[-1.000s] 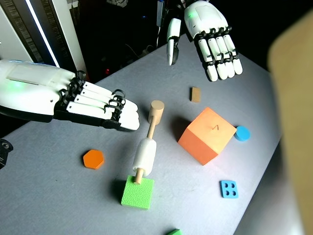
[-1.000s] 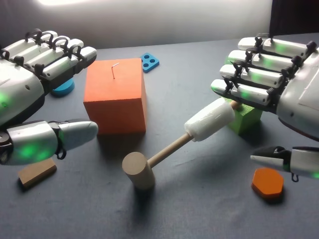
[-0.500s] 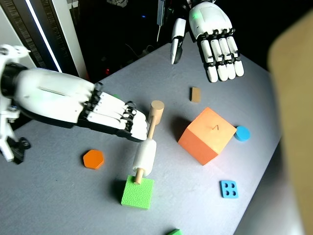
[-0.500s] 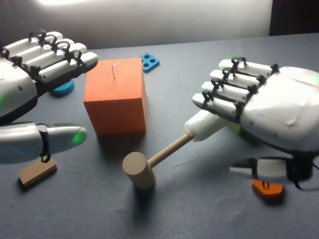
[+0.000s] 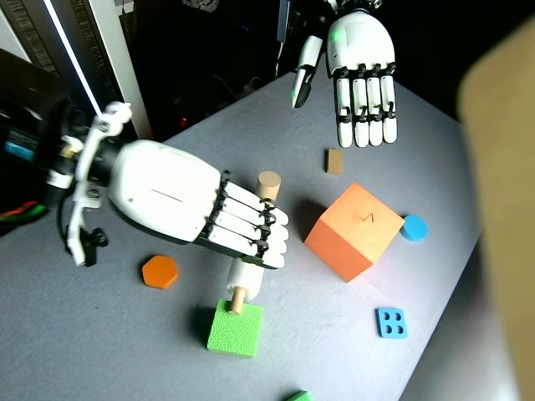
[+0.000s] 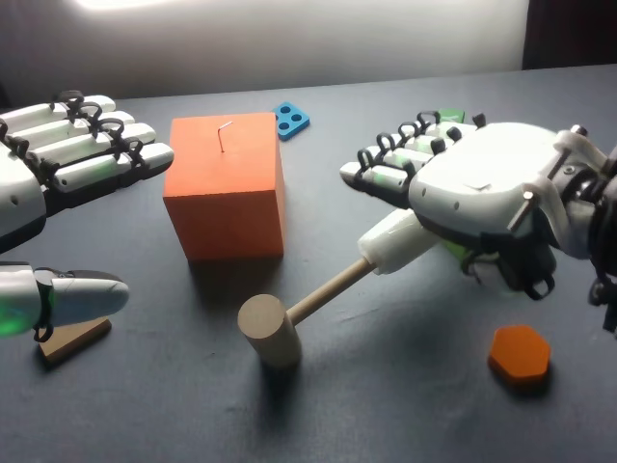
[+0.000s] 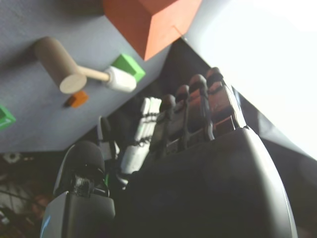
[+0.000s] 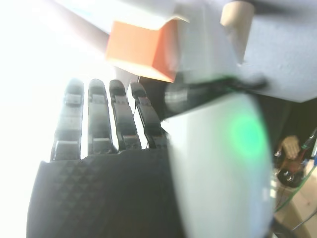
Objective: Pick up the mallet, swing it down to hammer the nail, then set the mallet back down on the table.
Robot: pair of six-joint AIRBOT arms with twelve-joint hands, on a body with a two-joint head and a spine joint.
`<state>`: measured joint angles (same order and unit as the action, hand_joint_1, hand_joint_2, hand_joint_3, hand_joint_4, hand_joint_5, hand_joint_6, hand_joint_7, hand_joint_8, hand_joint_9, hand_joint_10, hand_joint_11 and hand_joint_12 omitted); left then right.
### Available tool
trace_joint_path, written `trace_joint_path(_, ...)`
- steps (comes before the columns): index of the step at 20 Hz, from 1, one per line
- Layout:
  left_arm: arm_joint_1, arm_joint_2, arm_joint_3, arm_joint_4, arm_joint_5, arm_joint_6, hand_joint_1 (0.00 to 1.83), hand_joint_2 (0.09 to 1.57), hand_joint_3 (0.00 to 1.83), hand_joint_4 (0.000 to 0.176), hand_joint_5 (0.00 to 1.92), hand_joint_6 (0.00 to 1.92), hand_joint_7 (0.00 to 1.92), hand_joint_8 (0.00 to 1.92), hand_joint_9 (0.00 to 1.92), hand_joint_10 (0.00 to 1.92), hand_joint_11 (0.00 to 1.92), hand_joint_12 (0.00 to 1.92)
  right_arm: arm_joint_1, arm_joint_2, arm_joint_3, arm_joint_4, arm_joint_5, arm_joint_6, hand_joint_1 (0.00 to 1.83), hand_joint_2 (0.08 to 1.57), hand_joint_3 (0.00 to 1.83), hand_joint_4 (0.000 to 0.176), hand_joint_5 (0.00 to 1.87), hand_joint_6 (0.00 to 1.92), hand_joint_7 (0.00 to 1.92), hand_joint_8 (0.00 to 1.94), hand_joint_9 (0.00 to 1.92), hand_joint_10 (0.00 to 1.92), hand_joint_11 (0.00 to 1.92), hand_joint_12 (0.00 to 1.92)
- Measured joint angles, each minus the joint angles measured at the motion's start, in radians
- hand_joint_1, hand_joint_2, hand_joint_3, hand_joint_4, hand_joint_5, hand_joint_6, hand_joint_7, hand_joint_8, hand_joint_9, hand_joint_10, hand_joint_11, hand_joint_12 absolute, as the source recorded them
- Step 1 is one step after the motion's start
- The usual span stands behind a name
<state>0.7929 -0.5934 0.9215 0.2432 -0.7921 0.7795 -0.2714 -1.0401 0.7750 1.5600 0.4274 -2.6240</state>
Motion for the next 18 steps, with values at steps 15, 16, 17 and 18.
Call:
trace_joint_path(15,0.083,-0.166,0.106,-0.031,-0.084,-0.026,0.0,1.31,0.01,0.0,0.0,0.0,0.0,0.0,0.0,0.0,0.0,0.0,-0.037,-0.184,0.142,0.085,0.072,-0.1,1.35,1.02,0.0,0.0,0.0,0.0,0.0,0.0,0.0,0.0,0.0,0.0)
trace_joint_path(16,0.084,-0.176,0.117,-0.034,-0.085,-0.025,0.0,1.31,0.01,0.0,0.0,0.0,0.0,0.0,0.0,0.0,0.0,0.0,-0.042,-0.196,0.153,0.085,0.073,-0.1,1.36,1.02,0.0,0.0,0.0,0.0,0.0,0.0,0.0,0.0,0.0,0.0)
trace_joint_path(17,0.085,-0.188,0.124,-0.042,-0.085,-0.025,0.0,1.31,0.01,0.0,0.0,0.0,0.0,0.0,0.0,0.0,0.0,0.0,-0.045,-0.208,0.164,0.089,0.072,-0.1,1.35,1.02,0.0,0.0,0.0,0.0,0.0,0.0,0.0,0.0,0.0,0.0)
trace_joint_path(18,0.085,-0.2,0.132,-0.048,-0.085,-0.024,0.0,1.3,0.0,0.0,0.0,0.0,0.0,0.0,0.0,0.0,0.0,0.0,-0.051,-0.221,0.18,0.084,0.072,-0.103,1.35,1.02,0.0,0.0,0.0,0.0,0.0,0.0,0.0,0.0,0.0,0.0)
